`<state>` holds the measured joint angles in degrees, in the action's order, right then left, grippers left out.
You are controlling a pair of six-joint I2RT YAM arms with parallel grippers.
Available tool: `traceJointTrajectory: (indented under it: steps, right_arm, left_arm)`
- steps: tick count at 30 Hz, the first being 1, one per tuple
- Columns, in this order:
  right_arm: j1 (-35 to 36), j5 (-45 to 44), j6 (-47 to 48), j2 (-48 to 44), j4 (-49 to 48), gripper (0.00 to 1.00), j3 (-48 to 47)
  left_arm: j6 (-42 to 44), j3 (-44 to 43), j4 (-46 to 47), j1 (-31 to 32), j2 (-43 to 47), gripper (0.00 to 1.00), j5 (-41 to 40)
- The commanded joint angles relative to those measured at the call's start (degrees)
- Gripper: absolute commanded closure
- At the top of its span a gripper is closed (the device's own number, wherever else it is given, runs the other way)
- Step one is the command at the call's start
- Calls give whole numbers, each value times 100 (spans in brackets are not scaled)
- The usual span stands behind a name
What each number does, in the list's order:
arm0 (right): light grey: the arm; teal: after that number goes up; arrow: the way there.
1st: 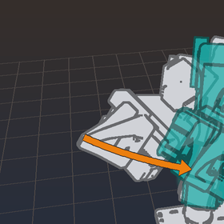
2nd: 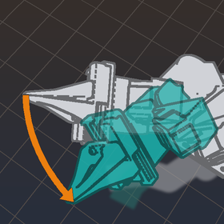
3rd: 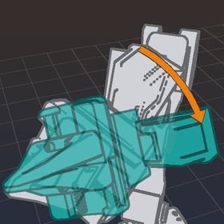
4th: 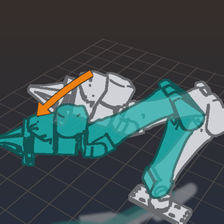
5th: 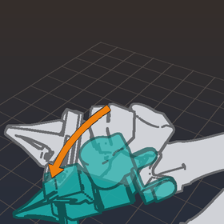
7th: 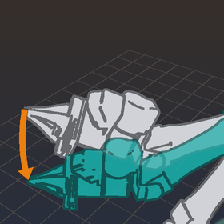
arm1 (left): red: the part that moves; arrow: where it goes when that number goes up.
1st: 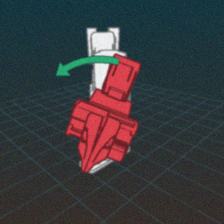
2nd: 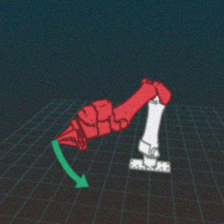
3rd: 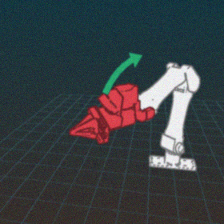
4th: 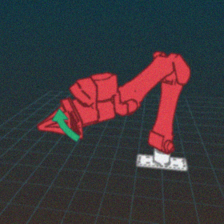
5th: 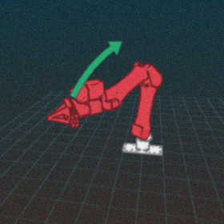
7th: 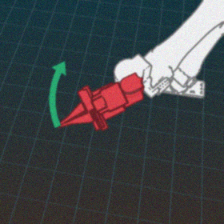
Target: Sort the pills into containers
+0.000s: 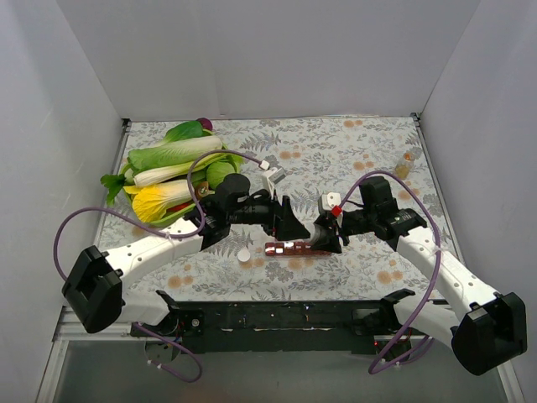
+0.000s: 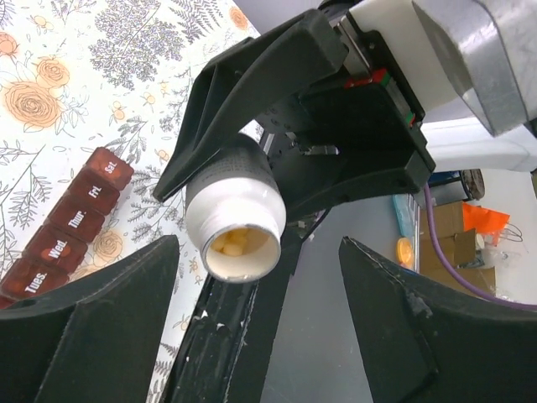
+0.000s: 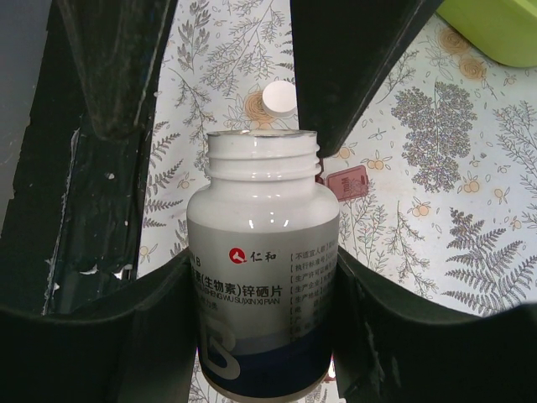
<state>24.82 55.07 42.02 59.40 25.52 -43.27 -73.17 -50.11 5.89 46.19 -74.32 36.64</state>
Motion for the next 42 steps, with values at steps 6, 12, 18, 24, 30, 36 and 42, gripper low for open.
traceJointTrajectory:
  steps: [6, 12, 18, 24, 30, 36, 42]
  right_arm:
    - [-3, 136, -98, 2, -196, 99, -24]
    - [-12, 136, -115, 2, -214, 99, -15]
    - [-12, 109, -106, -7, -223, 99, -6]
    - [-12, 65, -106, -16, -249, 99, 29]
    - [-12, -101, -185, -16, -337, 75, 37]
    - [-12, -163, -221, -25, -390, 48, 38]
    - [-12, -110, -326, -25, -434, 36, 11]
  left_arm:
    - [162, -597, -554, 399, -188, 13, -878]
    - [154, -842, -1019, 496, -477, 22, -1036]
    - [57, -948, -1107, 557, -601, 46, -1098]
    - [-57, -1018, -1195, 557, -618, 81, -1019]
    - [-373, -1141, -1327, 557, -689, 100, -878]
    - [-576, -1229, -1538, 557, -733, 100, -1089]
    - [-699, -1203, -1521, 557, -733, 100, -1177]
